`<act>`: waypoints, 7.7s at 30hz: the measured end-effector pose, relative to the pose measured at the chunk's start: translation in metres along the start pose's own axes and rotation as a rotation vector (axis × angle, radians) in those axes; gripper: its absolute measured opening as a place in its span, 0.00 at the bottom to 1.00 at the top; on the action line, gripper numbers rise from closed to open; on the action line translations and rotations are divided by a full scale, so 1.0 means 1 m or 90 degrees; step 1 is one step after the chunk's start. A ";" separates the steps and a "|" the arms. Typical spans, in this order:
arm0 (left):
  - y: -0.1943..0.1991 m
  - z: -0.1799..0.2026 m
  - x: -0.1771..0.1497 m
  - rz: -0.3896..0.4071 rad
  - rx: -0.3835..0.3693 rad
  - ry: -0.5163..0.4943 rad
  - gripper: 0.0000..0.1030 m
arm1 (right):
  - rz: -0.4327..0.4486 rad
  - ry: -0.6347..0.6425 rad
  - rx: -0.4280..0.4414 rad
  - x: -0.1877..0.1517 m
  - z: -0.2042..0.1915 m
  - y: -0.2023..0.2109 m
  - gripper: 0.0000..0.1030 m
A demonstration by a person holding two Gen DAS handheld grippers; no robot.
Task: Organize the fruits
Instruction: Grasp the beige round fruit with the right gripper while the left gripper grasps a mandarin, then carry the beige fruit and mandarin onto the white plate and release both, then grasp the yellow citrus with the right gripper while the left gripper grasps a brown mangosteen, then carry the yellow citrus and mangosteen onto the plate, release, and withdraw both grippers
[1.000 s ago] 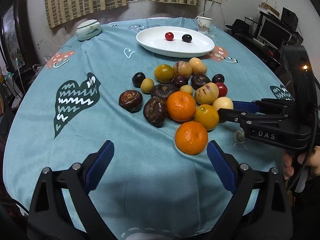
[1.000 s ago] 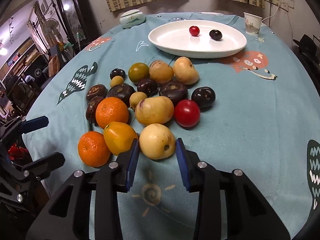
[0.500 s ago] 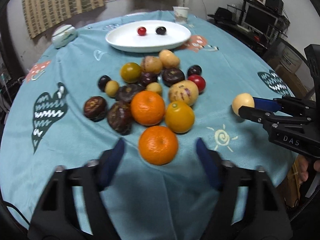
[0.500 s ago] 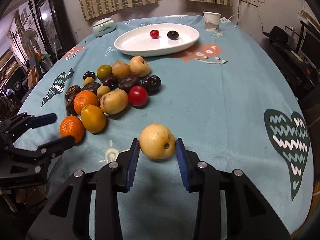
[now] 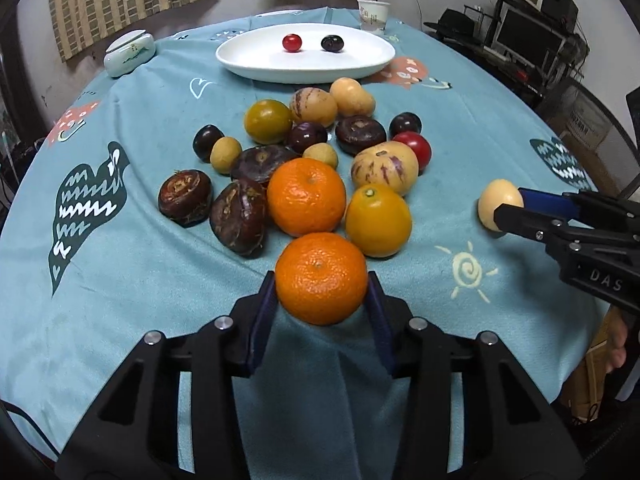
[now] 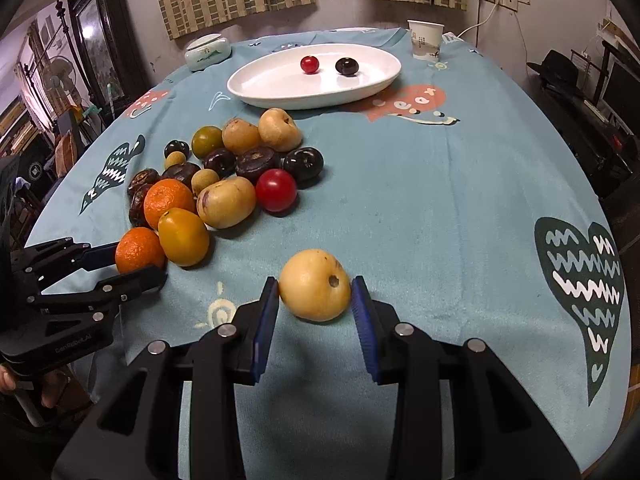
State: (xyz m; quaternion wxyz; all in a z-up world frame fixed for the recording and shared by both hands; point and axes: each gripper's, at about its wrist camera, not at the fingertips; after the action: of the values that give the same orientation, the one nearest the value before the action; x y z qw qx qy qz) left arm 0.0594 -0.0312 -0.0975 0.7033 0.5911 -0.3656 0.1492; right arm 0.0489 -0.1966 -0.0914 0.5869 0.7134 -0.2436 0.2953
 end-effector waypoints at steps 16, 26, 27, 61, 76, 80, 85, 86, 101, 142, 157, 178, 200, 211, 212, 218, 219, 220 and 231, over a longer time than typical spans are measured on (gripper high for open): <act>0.042 -0.023 0.023 0.062 0.000 0.031 0.42 | 0.021 0.008 0.002 0.023 -0.013 0.016 0.25; 0.047 -0.028 0.024 0.073 -0.002 0.038 0.43 | -0.024 -0.001 0.098 0.012 -0.030 0.009 0.28; 0.047 -0.029 0.023 0.073 -0.002 0.039 0.43 | -0.036 0.008 0.100 0.011 -0.035 0.003 0.30; -0.076 -0.064 0.253 0.017 0.054 0.024 0.43 | 0.068 0.024 0.041 0.216 -0.002 -0.088 0.38; -0.222 -0.103 0.289 -0.073 0.019 0.094 0.44 | -0.012 0.055 0.058 0.245 0.019 -0.209 0.38; -0.231 -0.109 0.296 -0.080 0.002 0.124 0.46 | -0.007 0.080 0.024 0.250 0.015 -0.225 0.40; -0.219 -0.116 0.307 -0.042 -0.006 0.149 0.76 | 0.025 0.106 -0.012 0.255 0.007 -0.227 0.65; -0.216 -0.116 0.308 -0.044 -0.005 0.148 0.78 | 0.030 0.110 -0.017 0.257 0.006 -0.226 0.65; -0.031 -0.102 0.186 0.059 0.097 0.063 0.93 | 0.012 0.068 0.010 0.185 0.000 -0.091 0.71; 0.044 -0.069 0.022 0.070 0.091 0.039 0.94 | -0.032 0.067 0.075 0.023 -0.076 -0.027 0.37; -0.023 -0.039 0.027 -0.019 0.049 -0.079 0.36 | -0.019 -0.026 0.056 0.008 -0.020 0.002 0.37; 0.001 -0.049 0.035 0.071 0.021 -0.030 0.40 | 0.007 -0.013 0.061 0.019 -0.034 0.010 0.37; 0.029 -0.047 0.118 0.117 0.003 -0.030 0.40 | 0.063 0.009 0.047 0.090 -0.025 0.008 0.37; -0.109 -0.056 0.281 0.050 0.031 -0.019 0.40 | 0.048 0.030 0.009 0.231 0.023 -0.112 0.36; -0.129 -0.059 0.293 0.041 0.033 -0.009 0.40 | 0.042 0.025 0.005 0.236 0.028 -0.124 0.36; -0.212 -0.069 0.319 -0.014 0.034 0.017 0.40 | -0.010 0.008 0.018 0.252 0.047 -0.203 0.36; -0.222 -0.072 0.319 -0.021 0.034 0.021 0.40 | -0.009 0.013 0.019 0.254 0.046 -0.207 0.36; -0.228 -0.073 0.319 -0.025 0.036 0.023 0.40 | -0.007 0.017 0.022 0.256 0.045 -0.211 0.36; -0.226 -0.088 0.329 0.004 0.029 0.060 0.75 | 0.048 0.105 -0.032 0.267 0.032 -0.218 0.62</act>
State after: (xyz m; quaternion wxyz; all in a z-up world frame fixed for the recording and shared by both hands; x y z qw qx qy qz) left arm 0.4605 -0.0797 -0.0364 0.7058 0.5981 -0.3305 0.1871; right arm 0.3928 -0.1861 -0.0582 0.6110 0.6623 -0.2282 0.3689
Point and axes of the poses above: each gripper's, at about its wrist camera, not at the fingertips, and y roughly against the way its jaws point, z to its right, x to its top, and after that the axes turned 9 degrees about z, right-handed
